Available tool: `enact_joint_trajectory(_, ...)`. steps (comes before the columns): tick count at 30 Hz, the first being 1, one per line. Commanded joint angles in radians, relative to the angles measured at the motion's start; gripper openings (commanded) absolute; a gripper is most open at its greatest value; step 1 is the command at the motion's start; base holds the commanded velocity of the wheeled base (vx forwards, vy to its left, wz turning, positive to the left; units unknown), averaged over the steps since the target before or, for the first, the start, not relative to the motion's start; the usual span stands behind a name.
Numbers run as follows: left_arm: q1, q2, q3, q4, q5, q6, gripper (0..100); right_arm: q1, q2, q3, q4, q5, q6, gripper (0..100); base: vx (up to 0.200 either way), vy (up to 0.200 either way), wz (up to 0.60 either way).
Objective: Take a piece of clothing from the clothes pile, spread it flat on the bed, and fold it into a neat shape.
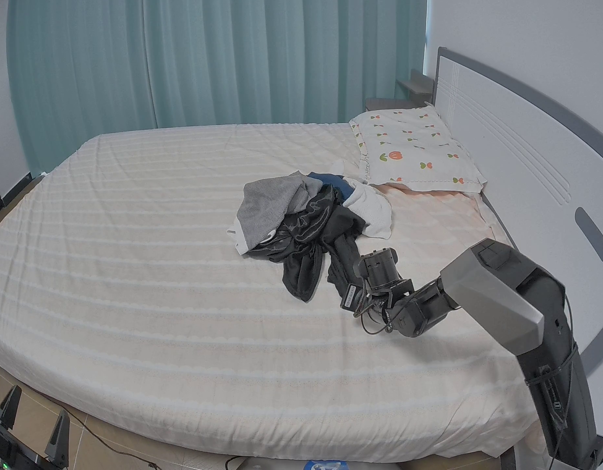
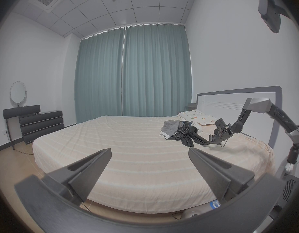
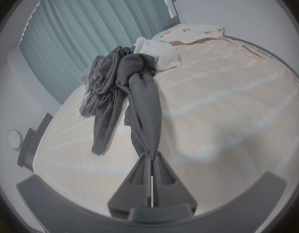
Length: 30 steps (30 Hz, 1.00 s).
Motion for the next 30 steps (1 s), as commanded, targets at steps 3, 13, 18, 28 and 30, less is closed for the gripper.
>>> enact_joint_trajectory(3,0.000,-0.003,0.016,0.001,0.001,0.000,100,0.048,-0.437,0.691,-0.258,0.126,-0.032,0,0.000,0.000,0.00)
enact_joint_trajectory(13,0.000,-0.003,0.016,0.001,0.001,0.000,100,-0.049,-0.758,1.454,-0.660,0.427,-0.271,0,0.000,0.000,0.00)
enact_joint_trajectory(18,0.000,-0.003,0.016,0.001,0.001,0.001,100,-0.090,-0.764,1.563,-0.781,0.511,-0.259,0,0.000,0.000,0.00)
enact_joint_trajectory(28,0.000,-0.003,0.016,0.001,0.001,-0.002,100,-0.104,-0.752,1.550,-0.812,0.582,-0.202,0,0.000,0.000,0.00)
enact_joint_trajectory(30,0.000,-0.003,0.016,0.001,-0.001,0.003,100,-0.104,-0.746,1.538,-0.818,0.568,-0.208,0,0.000,0.000,0.00)
